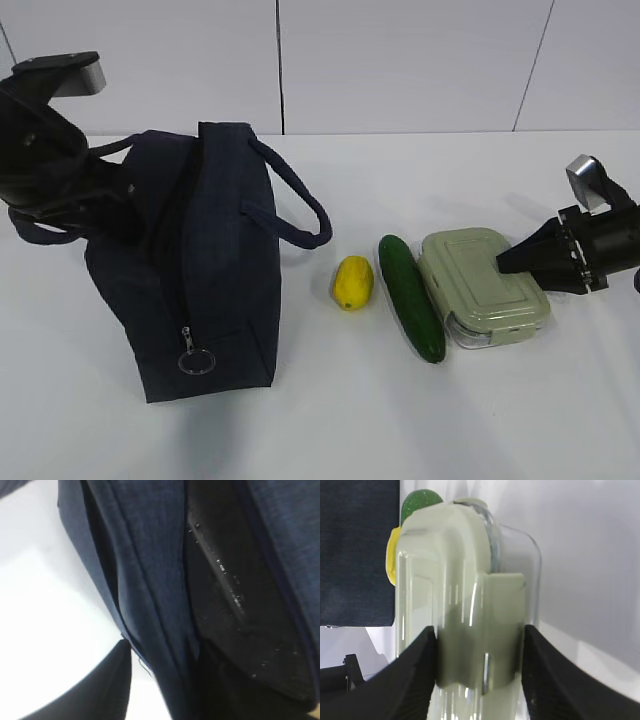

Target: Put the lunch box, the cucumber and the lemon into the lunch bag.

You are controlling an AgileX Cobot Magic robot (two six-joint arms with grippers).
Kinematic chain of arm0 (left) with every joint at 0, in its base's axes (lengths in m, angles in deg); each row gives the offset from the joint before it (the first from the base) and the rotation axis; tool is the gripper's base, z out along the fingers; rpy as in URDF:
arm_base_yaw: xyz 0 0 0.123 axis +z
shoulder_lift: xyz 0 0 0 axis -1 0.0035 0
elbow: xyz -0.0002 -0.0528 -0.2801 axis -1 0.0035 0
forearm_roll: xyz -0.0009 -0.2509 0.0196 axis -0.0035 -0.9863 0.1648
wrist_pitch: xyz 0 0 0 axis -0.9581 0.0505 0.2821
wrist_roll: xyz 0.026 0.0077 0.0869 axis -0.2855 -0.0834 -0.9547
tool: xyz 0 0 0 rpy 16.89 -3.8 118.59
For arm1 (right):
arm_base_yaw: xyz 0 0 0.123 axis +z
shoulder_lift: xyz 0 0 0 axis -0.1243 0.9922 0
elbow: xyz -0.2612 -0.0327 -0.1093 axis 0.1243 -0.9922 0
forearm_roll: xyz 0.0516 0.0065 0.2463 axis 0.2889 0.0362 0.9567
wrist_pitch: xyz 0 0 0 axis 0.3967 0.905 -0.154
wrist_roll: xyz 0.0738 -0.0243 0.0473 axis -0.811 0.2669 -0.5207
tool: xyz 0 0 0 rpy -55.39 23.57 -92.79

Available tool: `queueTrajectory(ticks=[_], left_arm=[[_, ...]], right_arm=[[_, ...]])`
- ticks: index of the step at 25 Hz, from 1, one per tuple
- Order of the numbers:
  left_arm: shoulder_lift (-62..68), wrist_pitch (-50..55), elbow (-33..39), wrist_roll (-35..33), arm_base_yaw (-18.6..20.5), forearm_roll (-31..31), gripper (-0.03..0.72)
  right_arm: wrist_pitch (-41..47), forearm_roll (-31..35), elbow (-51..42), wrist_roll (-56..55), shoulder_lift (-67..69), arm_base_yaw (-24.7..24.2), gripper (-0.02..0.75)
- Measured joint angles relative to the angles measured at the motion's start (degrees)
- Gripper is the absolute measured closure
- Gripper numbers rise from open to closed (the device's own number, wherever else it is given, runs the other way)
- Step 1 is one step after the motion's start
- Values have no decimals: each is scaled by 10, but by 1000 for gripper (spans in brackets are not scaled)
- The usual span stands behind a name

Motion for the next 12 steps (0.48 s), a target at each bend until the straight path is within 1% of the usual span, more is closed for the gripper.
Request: queueTrajectory(ticks=[1,2,4,5,6,8,12], left_arm=[[3,1,0,1,0,8,389],[7,4,-1,1,0,16,421],[11,15,-3,3,0,37,523],[11,16,-4,3,0,49,592],[11,19,-4,3,0,63,641],[12,25,-7,5,3,82,675],[13,57,-42,16,27,106,682]], right_arm=[[0,0,0,0,0,0,352],[0,0,0,0,0,0,352],[0,0,0,0,0,0,352],[0,0,0,0,0,0,352],[0,0,0,0,0,0,352],[0,0,0,0,0,0,352],[0,0,0,-2,0,0,352]])
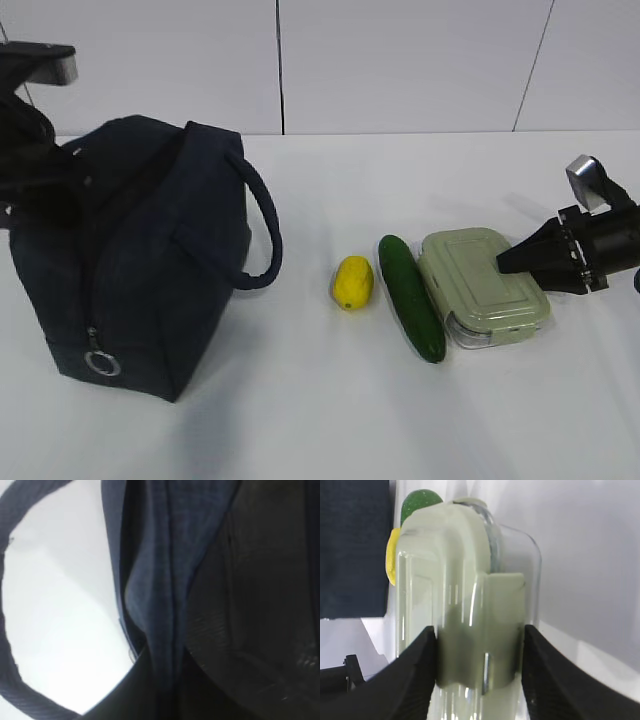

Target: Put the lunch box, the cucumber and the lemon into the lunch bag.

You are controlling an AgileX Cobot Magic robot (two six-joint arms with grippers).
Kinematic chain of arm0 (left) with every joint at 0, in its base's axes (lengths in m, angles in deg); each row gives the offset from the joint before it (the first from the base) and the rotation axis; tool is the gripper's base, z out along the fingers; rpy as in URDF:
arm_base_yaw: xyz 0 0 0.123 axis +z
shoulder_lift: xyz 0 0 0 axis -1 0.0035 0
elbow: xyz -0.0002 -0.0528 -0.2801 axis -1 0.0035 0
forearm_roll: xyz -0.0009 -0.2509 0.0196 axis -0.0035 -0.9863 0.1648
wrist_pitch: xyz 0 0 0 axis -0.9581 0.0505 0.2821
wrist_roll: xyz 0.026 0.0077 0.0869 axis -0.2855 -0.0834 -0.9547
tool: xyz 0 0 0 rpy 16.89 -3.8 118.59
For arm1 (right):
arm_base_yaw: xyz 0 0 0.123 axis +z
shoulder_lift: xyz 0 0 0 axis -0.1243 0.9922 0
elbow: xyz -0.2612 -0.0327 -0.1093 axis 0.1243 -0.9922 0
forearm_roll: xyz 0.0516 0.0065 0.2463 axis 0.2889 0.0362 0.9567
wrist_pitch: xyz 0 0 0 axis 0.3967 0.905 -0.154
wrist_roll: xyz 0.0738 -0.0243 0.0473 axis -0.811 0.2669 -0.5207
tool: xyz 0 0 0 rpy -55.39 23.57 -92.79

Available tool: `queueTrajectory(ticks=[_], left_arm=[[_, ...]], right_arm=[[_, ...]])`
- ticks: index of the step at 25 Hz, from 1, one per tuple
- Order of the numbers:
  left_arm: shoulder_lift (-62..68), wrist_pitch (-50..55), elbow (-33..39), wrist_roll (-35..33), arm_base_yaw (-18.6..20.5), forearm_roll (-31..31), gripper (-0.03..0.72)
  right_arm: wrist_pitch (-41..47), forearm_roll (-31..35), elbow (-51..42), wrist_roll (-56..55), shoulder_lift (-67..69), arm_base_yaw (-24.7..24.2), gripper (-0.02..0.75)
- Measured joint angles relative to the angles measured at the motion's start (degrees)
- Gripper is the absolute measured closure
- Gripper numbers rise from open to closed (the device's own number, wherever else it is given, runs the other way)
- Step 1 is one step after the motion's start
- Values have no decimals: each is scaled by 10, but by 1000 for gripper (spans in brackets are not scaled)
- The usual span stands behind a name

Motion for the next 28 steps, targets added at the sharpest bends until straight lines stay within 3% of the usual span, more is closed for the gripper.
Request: queueTrajectory(ticks=[5,9,18,28], left_arm=[[1,37,-81,11,27,35,683],[4,45,-123,25,22,56,683],[53,59,-126,43,-10,80,684],[53,61,-127,43,-14,83,685]], right_arm=[[0,0,0,-1,0,0,352],[0,0,0,-1,0,0,353],[0,0,0,-4,0,0,353],[0,6,0,-29,0,0,356]])
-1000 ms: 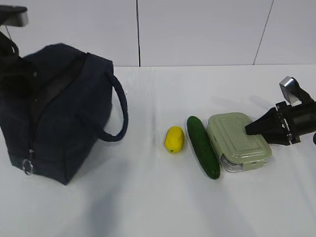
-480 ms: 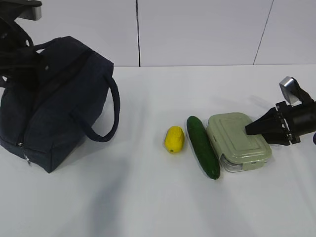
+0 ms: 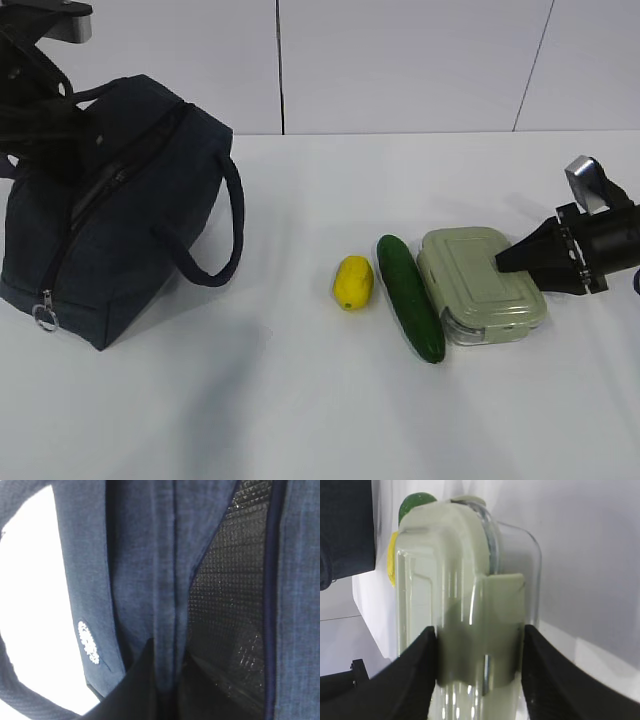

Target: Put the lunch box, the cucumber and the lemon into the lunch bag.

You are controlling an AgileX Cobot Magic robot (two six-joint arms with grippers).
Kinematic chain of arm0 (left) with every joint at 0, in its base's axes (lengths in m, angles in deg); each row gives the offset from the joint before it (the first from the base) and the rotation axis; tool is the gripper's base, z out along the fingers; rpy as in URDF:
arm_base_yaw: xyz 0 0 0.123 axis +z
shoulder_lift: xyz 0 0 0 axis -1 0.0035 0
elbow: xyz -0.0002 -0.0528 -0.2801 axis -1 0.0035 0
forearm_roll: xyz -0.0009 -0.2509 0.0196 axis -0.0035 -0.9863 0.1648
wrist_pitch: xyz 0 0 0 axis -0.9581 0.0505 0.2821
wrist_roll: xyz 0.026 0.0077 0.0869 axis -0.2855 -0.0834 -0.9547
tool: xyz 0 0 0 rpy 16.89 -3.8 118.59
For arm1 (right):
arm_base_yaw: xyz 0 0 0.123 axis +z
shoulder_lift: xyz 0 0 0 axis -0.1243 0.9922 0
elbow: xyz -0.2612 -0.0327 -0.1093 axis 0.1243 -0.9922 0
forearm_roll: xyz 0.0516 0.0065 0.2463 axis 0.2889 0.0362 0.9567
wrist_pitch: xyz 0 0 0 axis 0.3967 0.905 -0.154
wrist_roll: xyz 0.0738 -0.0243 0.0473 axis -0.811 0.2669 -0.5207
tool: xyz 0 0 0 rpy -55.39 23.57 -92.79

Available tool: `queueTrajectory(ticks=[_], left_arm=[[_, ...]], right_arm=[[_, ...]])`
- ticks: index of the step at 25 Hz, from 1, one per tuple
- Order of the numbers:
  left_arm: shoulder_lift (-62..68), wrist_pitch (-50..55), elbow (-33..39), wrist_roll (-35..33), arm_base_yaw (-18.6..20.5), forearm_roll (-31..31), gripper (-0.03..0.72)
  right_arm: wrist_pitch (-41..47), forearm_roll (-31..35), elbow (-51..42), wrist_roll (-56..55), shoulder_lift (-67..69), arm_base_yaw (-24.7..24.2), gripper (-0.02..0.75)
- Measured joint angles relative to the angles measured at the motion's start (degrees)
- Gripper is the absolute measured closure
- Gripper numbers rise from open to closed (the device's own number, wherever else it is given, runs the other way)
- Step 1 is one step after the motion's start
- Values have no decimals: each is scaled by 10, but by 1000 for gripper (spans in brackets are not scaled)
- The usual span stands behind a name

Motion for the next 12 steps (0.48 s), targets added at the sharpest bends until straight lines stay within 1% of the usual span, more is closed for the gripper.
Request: queueTrajectory(ticks=[12], left_arm=[[0,1,0,1,0,1,685]], right_arm=[[-35,21,-1,-27,-19,0,369]])
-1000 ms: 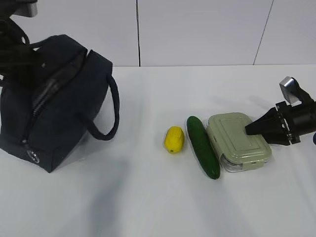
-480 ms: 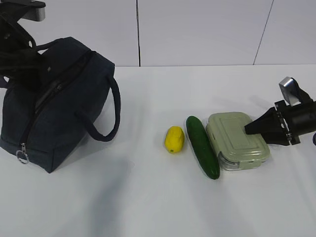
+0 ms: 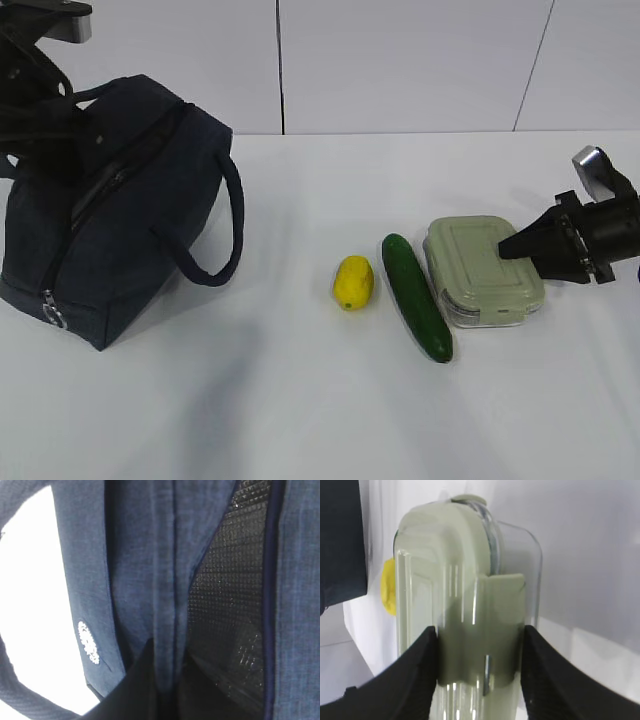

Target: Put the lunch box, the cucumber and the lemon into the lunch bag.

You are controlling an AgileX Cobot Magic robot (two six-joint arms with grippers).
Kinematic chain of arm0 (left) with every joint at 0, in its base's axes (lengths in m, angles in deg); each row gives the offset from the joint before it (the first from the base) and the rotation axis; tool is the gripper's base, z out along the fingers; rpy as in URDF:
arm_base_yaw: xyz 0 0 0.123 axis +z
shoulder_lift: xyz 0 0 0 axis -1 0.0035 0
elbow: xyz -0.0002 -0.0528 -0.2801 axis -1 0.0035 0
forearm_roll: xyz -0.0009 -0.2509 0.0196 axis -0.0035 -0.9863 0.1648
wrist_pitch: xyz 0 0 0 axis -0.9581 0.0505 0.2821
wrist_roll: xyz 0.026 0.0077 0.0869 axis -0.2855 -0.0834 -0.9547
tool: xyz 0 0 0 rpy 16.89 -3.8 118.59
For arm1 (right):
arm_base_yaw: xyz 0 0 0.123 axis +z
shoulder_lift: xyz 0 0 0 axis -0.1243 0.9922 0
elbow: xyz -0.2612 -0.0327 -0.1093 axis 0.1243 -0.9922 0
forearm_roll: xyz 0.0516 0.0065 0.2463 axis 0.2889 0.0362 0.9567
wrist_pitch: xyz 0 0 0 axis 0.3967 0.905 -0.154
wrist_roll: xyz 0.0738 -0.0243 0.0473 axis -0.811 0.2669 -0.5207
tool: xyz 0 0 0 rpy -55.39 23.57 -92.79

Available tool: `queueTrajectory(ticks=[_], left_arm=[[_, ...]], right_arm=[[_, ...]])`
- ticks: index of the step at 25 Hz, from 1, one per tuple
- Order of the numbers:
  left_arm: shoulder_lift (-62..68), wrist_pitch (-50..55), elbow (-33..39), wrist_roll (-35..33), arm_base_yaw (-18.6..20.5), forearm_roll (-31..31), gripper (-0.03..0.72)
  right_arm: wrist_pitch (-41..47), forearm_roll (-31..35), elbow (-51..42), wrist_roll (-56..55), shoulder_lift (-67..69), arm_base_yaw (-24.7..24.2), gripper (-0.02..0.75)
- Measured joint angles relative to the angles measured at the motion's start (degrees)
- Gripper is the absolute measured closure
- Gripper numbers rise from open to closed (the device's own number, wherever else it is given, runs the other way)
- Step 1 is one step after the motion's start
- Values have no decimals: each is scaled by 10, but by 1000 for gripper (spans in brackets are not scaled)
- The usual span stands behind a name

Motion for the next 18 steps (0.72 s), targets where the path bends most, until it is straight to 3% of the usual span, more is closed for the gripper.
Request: queueTrajectory(ticks=[18], left_arm=[[0,0,0,0,0,0,685]], right_arm=[[-21,71,-3,-28,-37,0,384]])
